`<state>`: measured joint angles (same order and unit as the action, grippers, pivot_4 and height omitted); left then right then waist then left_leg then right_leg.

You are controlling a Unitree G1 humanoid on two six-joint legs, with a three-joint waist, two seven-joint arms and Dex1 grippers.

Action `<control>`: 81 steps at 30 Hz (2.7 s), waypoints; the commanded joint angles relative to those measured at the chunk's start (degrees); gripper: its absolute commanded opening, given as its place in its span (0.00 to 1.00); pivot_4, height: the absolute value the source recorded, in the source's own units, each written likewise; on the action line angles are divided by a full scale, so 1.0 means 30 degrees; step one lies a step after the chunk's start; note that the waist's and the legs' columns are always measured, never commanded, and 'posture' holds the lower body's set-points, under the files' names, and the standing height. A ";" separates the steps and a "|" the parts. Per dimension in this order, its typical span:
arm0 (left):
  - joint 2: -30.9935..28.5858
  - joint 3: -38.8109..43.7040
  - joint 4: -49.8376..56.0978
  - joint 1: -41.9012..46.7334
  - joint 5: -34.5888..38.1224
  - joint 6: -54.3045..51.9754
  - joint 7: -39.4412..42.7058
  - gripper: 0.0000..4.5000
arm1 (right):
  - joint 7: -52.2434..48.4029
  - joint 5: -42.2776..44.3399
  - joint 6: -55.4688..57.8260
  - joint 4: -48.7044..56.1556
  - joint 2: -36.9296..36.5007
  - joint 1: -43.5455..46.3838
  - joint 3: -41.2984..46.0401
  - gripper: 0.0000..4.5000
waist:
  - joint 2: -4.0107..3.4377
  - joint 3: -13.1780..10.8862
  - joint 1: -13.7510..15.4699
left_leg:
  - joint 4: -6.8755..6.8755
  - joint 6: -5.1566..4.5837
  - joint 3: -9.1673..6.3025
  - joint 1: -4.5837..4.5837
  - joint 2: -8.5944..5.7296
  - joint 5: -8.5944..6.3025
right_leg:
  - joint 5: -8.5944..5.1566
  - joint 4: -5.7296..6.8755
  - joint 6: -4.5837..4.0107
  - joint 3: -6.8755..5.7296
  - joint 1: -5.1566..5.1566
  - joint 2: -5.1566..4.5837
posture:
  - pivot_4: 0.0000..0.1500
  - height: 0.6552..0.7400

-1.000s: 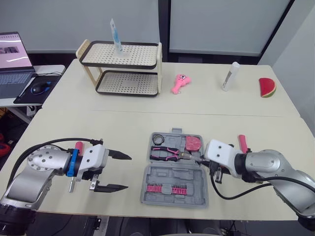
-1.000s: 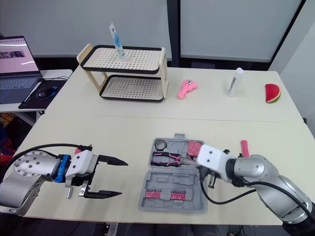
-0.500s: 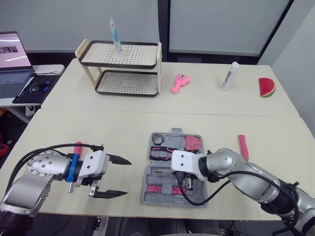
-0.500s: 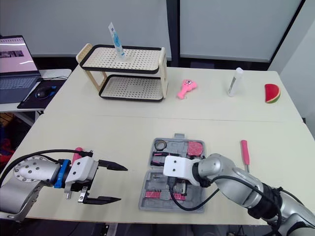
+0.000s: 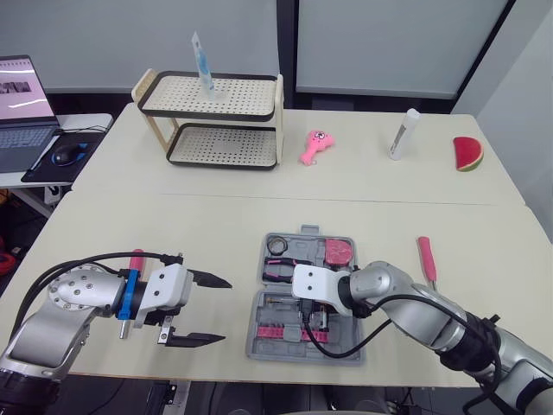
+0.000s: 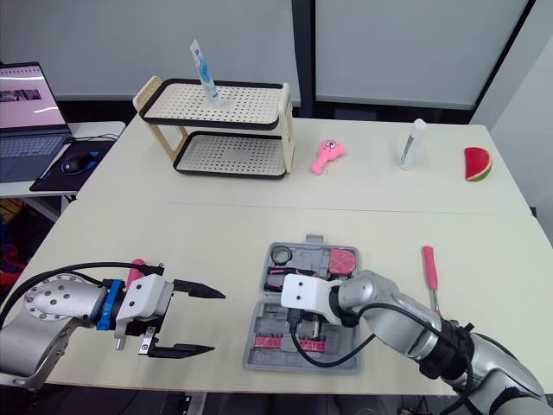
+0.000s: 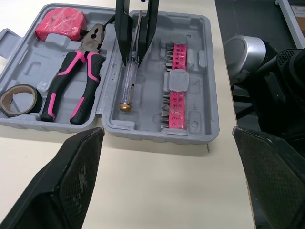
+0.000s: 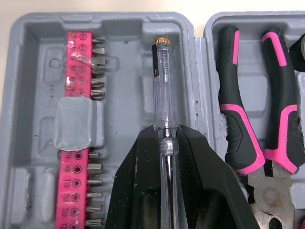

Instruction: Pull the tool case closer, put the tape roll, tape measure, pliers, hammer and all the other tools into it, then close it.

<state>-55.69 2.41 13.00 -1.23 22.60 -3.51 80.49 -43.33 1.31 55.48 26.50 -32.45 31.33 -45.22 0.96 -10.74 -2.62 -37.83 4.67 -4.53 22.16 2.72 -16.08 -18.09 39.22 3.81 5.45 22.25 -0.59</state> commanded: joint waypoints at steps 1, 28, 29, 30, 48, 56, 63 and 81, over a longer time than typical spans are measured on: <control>0.0039 0.0175 0.0532 0.0023 0.0239 -0.0001 -0.0113 1.00 | 0.0086 -0.0292 -0.0493 0.0102 0.0371 0.0160 0.0028 0.06 | 0.0000 0.0000 -0.0011 | -0.0001 0.0000 -0.0001 0.0000 0.0000 0.0000 | 0.0000 0.0003 0.0000 -0.0001 0.0000 0.0000 | 1.00 0.94; 0.0444 0.0068 0.0754 0.0089 0.0417 -0.0123 -0.0368 1.00 | -0.1485 -0.1087 -0.3978 -0.1193 0.0242 -0.0101 0.0754 0.00 | 0.0000 0.0000 -0.0133 | -0.0014 0.0000 -0.0006 -0.0025 0.0000 0.0001 | -0.0001 0.0083 -0.0002 -0.0004 0.0002 0.0003 | 1.00 0.94; 0.0453 0.0055 0.0771 0.0083 0.0407 -0.0123 -0.0385 1.00 | -0.1464 -0.1223 -0.4156 -0.1391 0.0261 -0.0148 0.0702 0.00 | 0.0001 0.0000 -0.0133 | -0.0014 0.0000 -0.0007 -0.0024 0.0000 0.0001 | -0.0001 0.0084 -0.0002 -0.0005 0.0002 0.0003 | 1.00 0.94; 0.0457 0.0054 0.0795 0.0068 0.0407 -0.0125 -0.0395 1.00 | -0.1435 -0.1336 -0.4298 -0.1563 0.0281 -0.0188 0.0678 0.00 | 0.0001 0.0000 -0.0140 | -0.0013 0.0001 -0.0006 -0.0023 0.0000 0.0001 | -0.0001 0.0084 -0.0002 -0.0005 0.0001 0.0002 | 1.00 0.94; 0.0604 0.0668 0.0938 -0.0671 0.0571 -0.0380 -0.1025 1.00 | -0.1966 -0.1955 -0.6144 -0.2099 0.0929 -0.0762 0.1628 0.00 | 0.0005 0.0003 -0.0187 | -0.0017 0.0001 -0.0006 -0.0053 -0.0001 0.0002 | -0.0001 0.0114 -0.0003 0.0005 -0.0008 0.0006 | 1.00 0.94; 0.0938 0.4189 -0.0545 -0.1088 0.2332 -0.2863 -0.3502 1.00 | -0.2160 0.0791 -0.5377 0.2103 0.0036 -0.2271 0.7170 0.00 | 0.0010 0.0005 -0.0136 | -0.0016 0.0001 -0.0025 -0.0047 -0.0001 0.0001 | -0.0001 0.0122 -0.0002 -0.0015 -0.0011 0.0002 | 1.00 0.94; 0.1426 0.8718 -0.3960 -0.2644 0.2383 -0.4192 -0.5998 1.00 | -0.1612 0.2596 -0.6085 0.4405 -0.2516 -0.8230 1.6066 0.00 | 0.0034 0.0020 -0.0090 | -0.0030 0.0001 -0.0017 -0.0053 -0.0011 0.0002 | -0.0002 0.0171 -0.0006 -0.0024 -0.0020 -0.0016 | 1.00 0.94; 0.0528 1.1472 -1.1388 -0.6046 0.1552 -0.5468 -0.5373 1.00 | -0.5012 0.4342 -0.9384 0.2131 -0.3305 -2.2606 2.7643 0.52 | 0.0257 0.0163 -0.0205 | -0.0021 0.0007 0.0045 -0.0195 0.0012 0.0002 | -0.0056 0.0230 -0.0026 0.0036 -0.0086 0.0006 | 1.00 0.94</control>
<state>-53.25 35.66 -20.94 -18.76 27.51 -19.94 63.56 -57.52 14.59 29.62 33.19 -42.24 -35.42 36.27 1.73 -10.25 -3.24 -37.89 4.70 -4.39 21.55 2.76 -16.07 -18.28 39.91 3.70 5.57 21.97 -0.57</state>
